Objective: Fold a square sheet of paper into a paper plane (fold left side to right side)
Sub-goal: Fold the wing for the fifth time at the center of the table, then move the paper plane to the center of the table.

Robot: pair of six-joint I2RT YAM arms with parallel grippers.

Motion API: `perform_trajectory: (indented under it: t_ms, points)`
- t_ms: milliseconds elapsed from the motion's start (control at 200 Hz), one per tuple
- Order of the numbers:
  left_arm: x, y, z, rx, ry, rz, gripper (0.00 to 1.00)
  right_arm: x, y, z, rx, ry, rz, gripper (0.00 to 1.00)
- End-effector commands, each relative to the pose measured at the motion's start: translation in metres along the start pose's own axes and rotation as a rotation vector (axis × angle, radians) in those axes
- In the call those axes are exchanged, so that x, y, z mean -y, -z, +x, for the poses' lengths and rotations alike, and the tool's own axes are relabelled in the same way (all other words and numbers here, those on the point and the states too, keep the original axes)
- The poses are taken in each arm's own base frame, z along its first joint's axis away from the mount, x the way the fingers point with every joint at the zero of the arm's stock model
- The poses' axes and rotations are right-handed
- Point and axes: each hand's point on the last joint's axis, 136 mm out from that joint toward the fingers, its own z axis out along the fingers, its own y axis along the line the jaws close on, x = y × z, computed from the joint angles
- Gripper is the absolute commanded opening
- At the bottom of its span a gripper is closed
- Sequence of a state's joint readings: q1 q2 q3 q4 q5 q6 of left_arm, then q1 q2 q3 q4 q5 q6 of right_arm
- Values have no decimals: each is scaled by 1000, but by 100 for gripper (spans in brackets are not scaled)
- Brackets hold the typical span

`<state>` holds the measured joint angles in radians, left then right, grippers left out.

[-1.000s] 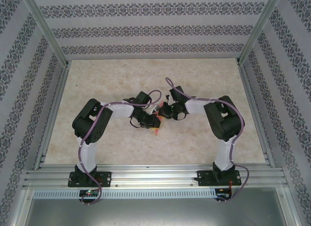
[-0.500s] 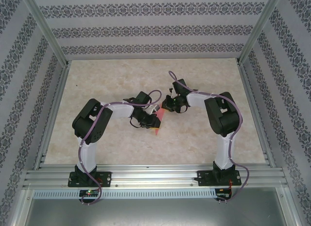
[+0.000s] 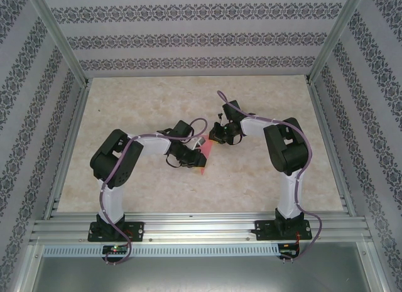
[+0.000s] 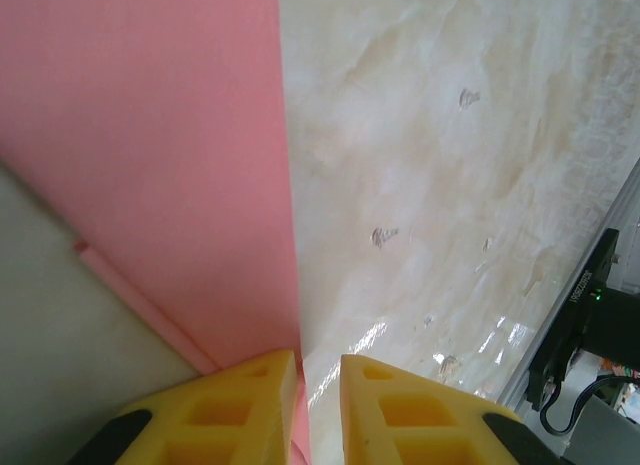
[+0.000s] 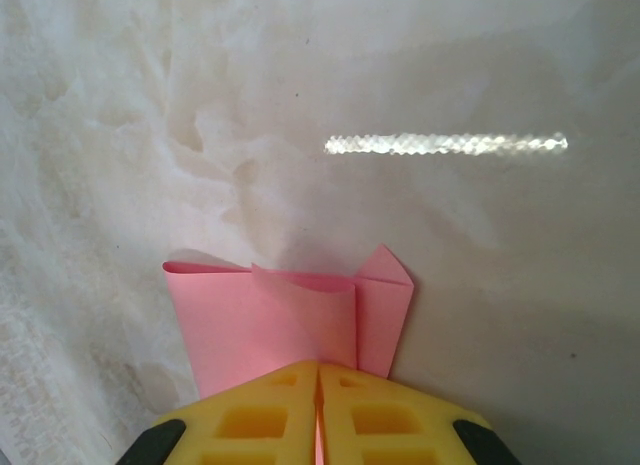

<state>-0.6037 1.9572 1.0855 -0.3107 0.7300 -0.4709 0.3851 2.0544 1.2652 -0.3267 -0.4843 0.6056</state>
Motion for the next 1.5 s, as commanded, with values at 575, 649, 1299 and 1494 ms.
perform_trajectory:
  t_ms: [575,649,1299,1494]
  points:
    - [9,21,52,-62,10,-28,21,10,6,-34,129,29,41,17]
    - [17,34,41,-4,-4,-11,21,0,18,-41,163,49,22,22]
    - [-18,186,-26,670,96,-496,50,-46,105,-3,232,130,282,49]
    - [-24,193,-24,731,132,-508,59,-43,62,23,142,137,394,51]
